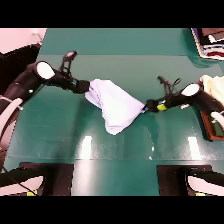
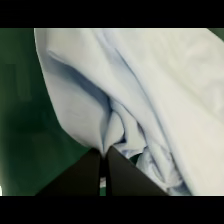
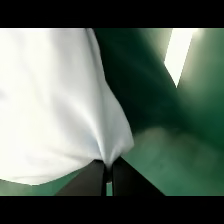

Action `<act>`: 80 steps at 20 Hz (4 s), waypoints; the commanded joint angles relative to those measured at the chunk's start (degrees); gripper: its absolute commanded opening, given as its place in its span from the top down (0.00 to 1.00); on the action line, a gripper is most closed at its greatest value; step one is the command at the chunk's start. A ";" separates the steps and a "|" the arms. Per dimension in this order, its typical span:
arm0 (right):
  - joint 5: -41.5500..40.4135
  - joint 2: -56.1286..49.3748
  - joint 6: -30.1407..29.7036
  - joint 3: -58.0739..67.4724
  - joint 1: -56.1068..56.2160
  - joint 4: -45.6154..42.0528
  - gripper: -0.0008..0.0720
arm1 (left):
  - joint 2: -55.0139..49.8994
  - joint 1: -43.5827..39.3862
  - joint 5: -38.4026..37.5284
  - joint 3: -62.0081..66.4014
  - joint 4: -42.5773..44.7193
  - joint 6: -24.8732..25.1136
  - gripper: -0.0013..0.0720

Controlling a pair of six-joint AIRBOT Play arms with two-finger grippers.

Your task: Fold the shirts.

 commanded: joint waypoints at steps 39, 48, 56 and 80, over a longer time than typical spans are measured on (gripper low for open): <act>8.55 -21.33 9.20 45.51 -7.32 -11.30 0.97 | -14.60 12.15 4.42 20.37 12.55 -4.13 0.95; 15.43 -22.51 4.76 45.44 -12.02 0.57 0.37 | -14.51 15.43 -12.70 21.70 12.17 -2.69 0.24; 27.80 -11.56 1.05 42.69 -15.54 1.05 0.37 | 10.60 17.03 -12.52 -20.55 3.96 -0.90 0.24; 20.20 7.19 1.11 16.15 -19.87 0.35 0.37 | 21.79 10.43 7.13 -42.97 -15.12 1.25 0.95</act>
